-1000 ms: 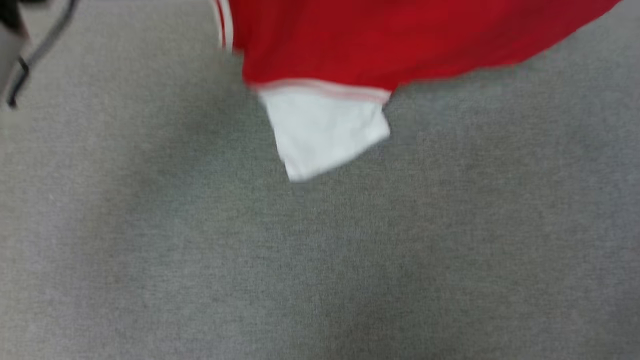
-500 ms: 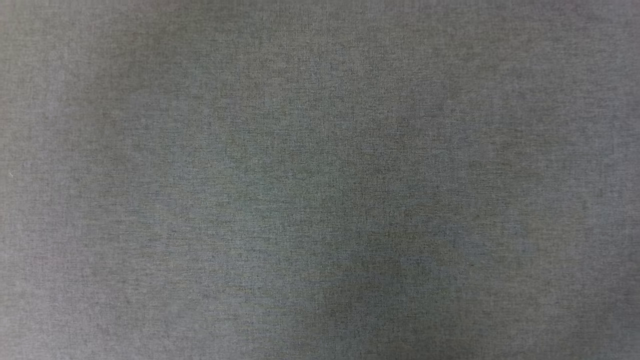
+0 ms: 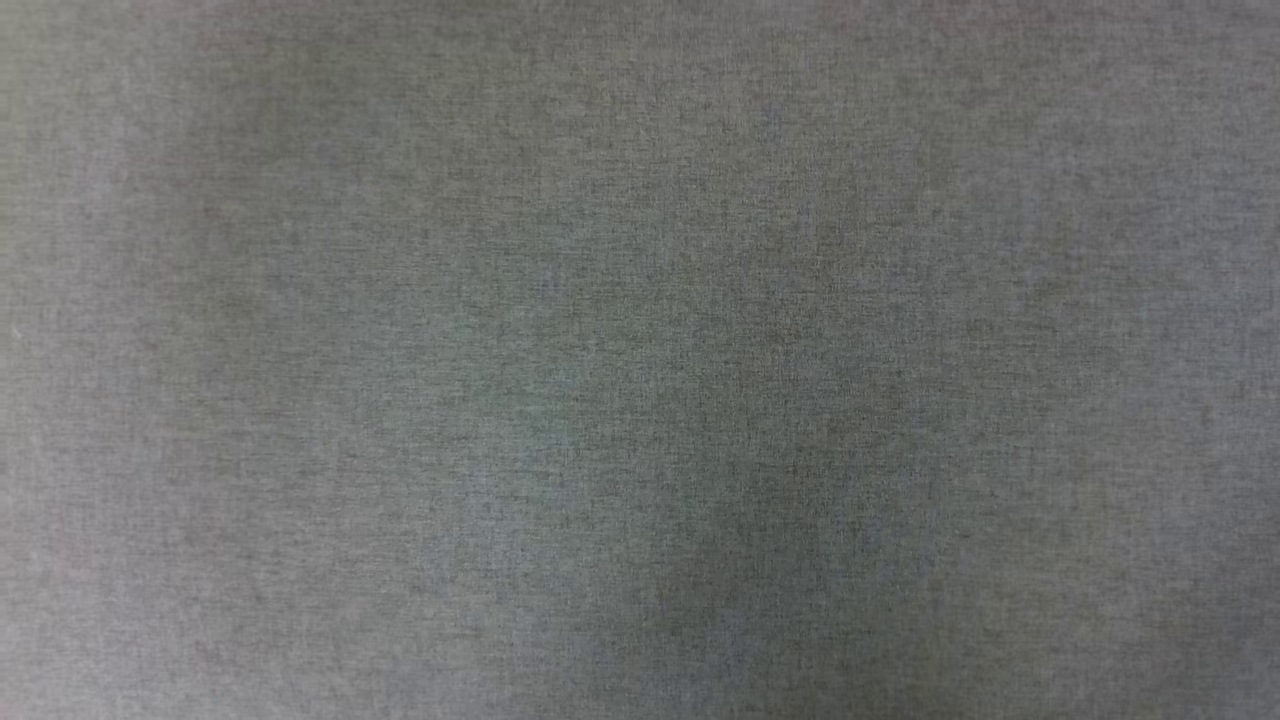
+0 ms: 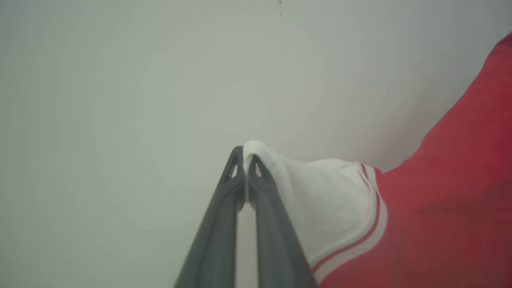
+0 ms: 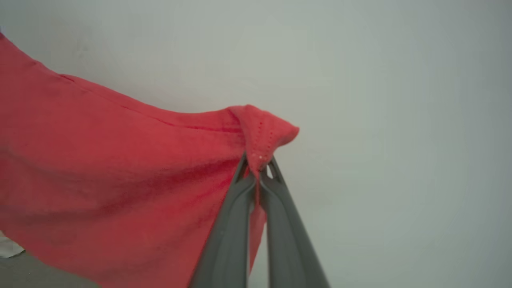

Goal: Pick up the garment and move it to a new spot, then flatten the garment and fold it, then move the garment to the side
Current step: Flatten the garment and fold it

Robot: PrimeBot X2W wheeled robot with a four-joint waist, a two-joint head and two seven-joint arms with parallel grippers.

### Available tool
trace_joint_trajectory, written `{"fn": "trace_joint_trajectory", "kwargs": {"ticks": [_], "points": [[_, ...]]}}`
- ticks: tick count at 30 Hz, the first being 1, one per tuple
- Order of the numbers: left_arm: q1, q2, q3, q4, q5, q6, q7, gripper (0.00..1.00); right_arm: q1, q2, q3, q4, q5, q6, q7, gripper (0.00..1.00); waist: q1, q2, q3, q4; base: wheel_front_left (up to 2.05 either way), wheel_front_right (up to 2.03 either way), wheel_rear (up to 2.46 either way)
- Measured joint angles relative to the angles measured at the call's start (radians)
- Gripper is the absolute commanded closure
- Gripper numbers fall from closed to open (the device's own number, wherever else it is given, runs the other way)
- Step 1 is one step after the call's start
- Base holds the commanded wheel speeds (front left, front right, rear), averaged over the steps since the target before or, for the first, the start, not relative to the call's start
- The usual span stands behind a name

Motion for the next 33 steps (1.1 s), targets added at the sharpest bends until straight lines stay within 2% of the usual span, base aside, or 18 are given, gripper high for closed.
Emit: {"fn": "trace_joint_trajectory", "kwargs": {"ticks": [4,8,14,18,24,33], "points": [[0.121,-0.006,-0.021,0.032,-0.019,-0.014,-0.029,1.00,0.115,0.006,0.025,0.027,0.044,0.000,-0.067,1.00,0.0000,0.0000,-0.018,0.005,0.00,0.00,0.00],[0.259,0.020,-0.023,0.030,-0.044,-0.016,-0.055,1.00,0.253,0.016,0.057,0.038,0.074,0.000,-0.119,1.00,-0.0001,0.0000,-0.045,-0.002,0.00,0.00,0.00],[0.550,0.056,-0.034,-0.072,-0.082,0.003,-0.069,1.00,0.501,-0.003,0.112,-0.031,0.103,0.000,-0.192,1.00,-0.0001,0.0000,-0.106,-0.007,0.00,0.00,0.00],[0.781,0.093,-0.046,-0.188,-0.107,0.068,-0.070,1.00,0.689,-0.018,0.119,-0.098,0.117,0.000,-0.213,1.00,-0.0002,0.0000,-0.160,-0.009,0.00,0.00,0.00],[1.080,0.184,-0.055,-0.378,-0.169,0.170,-0.066,1.00,0.933,-0.067,0.086,-0.189,0.133,0.000,-0.204,1.00,-0.0002,0.0000,-0.243,-0.007,0.00,0.00,0.00],[1.428,0.299,-0.128,-0.631,-0.247,0.273,0.015,1.00,1.240,-0.116,0.014,-0.335,0.138,0.000,-0.123,1.00,-0.0004,0.0000,-0.376,-0.007,0.00,0.00,0.00]]}}
